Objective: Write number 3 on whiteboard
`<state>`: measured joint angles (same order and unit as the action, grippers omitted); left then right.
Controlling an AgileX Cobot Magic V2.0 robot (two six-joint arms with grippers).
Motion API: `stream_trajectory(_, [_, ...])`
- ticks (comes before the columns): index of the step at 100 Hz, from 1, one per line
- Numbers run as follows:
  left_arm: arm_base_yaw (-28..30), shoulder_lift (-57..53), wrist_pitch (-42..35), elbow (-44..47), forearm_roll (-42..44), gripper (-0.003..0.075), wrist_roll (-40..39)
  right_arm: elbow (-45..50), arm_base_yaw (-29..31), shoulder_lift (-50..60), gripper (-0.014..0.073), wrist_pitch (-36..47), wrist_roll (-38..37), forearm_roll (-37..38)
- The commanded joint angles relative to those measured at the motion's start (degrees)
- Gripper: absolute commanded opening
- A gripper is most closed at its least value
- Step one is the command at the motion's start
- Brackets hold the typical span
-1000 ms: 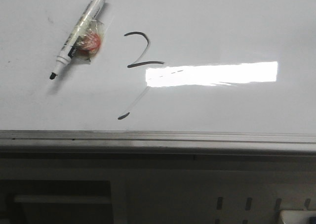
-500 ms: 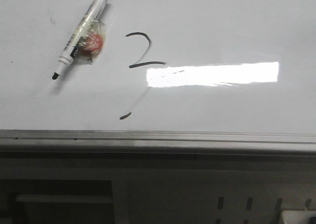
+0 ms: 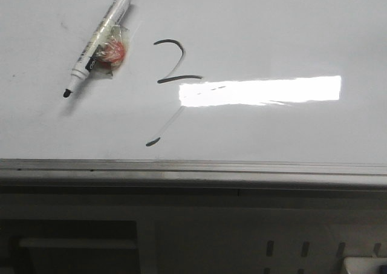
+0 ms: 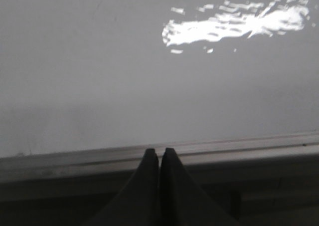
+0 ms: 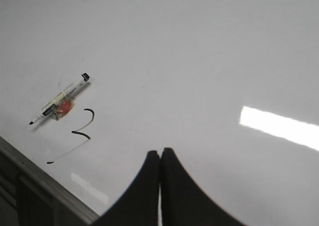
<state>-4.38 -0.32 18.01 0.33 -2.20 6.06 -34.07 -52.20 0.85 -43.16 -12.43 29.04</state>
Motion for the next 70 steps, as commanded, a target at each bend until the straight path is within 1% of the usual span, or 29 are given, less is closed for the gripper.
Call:
stream_trajectory(1, [0.5, -0.7, -2.2, 1.8, 0.1, -0.0020, -0.8, -1.2, 0.3, 0.1, -0.0066, 4.0, 0.1, 1.9])
stream_trajectory(22, [0.5, -1.4, -1.8, 1.8, -3.9, -0.0020, -0.8, -1.2, 0.3, 0.1, -0.0066, 4.0, 0.1, 1.9])
stream_trajectory(70, [0.5, -1.4, -1.8, 1.8, -3.9, -0.0020, -0.8, -1.2, 0.3, 0.1, -0.0066, 4.0, 0.1, 1.9])
